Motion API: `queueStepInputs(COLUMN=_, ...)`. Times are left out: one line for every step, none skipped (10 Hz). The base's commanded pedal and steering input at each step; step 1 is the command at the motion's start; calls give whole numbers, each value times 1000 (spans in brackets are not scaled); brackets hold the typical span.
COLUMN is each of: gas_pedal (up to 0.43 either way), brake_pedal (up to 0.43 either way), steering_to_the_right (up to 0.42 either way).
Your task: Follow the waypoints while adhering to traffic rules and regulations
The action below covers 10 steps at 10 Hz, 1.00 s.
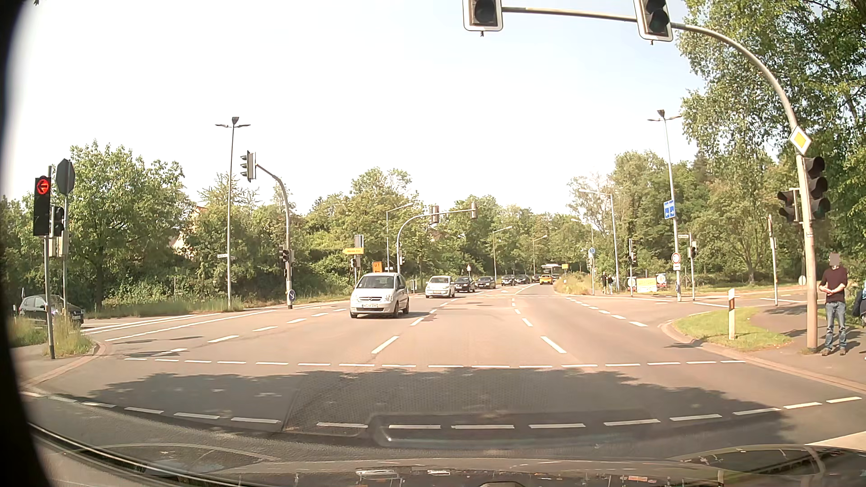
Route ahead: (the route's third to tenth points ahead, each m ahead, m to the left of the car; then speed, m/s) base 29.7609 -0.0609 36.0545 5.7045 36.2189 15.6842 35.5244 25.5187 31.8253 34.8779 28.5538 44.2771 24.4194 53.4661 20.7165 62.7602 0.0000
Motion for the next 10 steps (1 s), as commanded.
queueStepInputs(gas_pedal=0, brake_pedal=232, steering_to_the_right=-3)
queueStepInputs(gas_pedal=0, brake_pedal=226, steering_to_the_right=-3)
queueStepInputs(gas_pedal=0, brake_pedal=226, steering_to_the_right=-3)
queueStepInputs(gas_pedal=0, brake_pedal=232, steering_to_the_right=-3)
queueStepInputs(gas_pedal=0, brake_pedal=226, steering_to_the_right=-3)
queueStepInputs(gas_pedal=0, brake_pedal=226, steering_to_the_right=-3)
queueStepInputs(gas_pedal=0, brake_pedal=226, steering_to_the_right=-3)
queueStepInputs(gas_pedal=0, brake_pedal=226, steering_to_the_right=-3)
queueStepInputs(gas_pedal=0, brake_pedal=226, steering_to_the_right=-3)
queueStepInputs(gas_pedal=0, brake_pedal=226, steering_to_the_right=-3)
